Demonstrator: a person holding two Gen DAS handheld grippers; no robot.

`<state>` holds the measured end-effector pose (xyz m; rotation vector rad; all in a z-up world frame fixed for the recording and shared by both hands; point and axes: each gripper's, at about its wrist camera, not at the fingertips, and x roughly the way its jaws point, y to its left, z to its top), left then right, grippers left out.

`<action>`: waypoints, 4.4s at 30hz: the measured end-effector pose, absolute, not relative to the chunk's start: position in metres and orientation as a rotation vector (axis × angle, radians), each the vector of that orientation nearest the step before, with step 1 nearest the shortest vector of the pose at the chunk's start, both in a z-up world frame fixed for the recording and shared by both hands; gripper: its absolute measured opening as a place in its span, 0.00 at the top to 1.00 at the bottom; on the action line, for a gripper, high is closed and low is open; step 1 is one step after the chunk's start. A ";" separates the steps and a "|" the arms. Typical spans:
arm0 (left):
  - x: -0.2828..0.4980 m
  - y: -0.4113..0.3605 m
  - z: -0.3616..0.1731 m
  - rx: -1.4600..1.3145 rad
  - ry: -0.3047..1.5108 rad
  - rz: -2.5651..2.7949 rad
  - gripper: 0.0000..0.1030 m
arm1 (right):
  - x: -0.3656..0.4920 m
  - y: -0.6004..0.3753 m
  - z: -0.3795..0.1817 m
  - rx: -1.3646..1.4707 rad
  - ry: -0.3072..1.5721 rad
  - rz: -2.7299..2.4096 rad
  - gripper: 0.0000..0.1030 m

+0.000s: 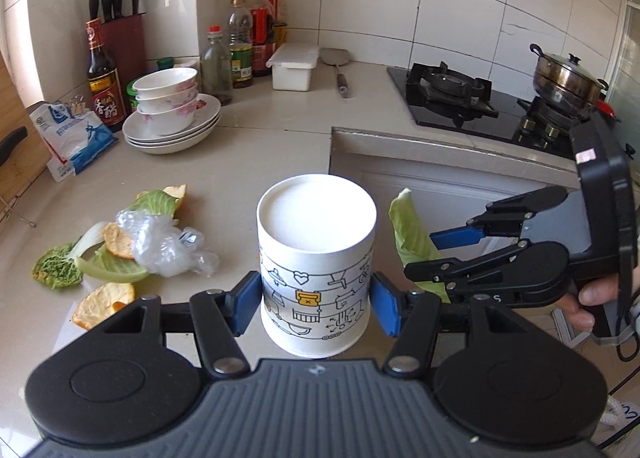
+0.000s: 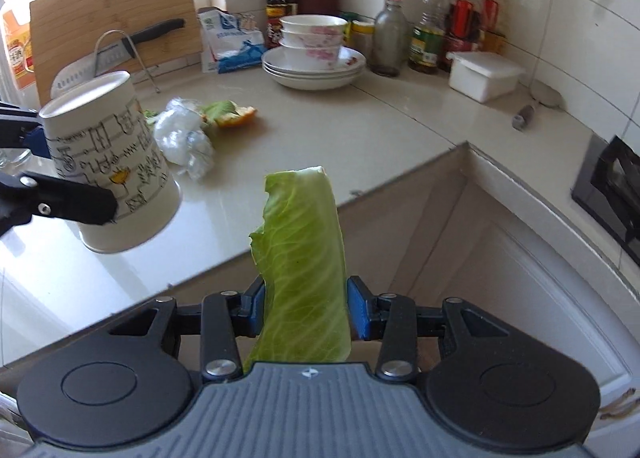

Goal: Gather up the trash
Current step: 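Carry the paper cup and cabbage leaf with both tools over the bucket, then open the left tool to drop the paper cup into the bucket, then move both tools back up to the scraps on the counter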

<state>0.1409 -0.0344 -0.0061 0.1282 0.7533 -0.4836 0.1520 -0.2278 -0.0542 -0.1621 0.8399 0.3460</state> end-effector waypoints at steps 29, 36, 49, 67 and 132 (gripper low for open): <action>0.152 -0.089 -0.017 0.183 0.778 -0.518 0.43 | 0.189 -0.302 -0.164 -0.052 1.024 0.170 0.20; 0.159 -0.122 -0.036 0.181 0.813 -0.578 0.43 | 0.158 -0.317 -0.135 -0.035 0.973 0.154 0.10; 0.181 -0.184 -0.106 0.162 0.924 -0.593 0.43 | 0.104 -0.329 -0.098 -0.074 0.894 0.143 0.02; 0.211 -0.216 -0.161 0.173 1.003 -0.541 0.17 | 0.072 -0.351 -0.093 -0.064 0.907 0.067 0.02; 0.206 0.074 -0.097 0.017 0.809 0.149 0.15 | 0.196 -0.125 -0.053 -0.329 0.773 0.562 0.00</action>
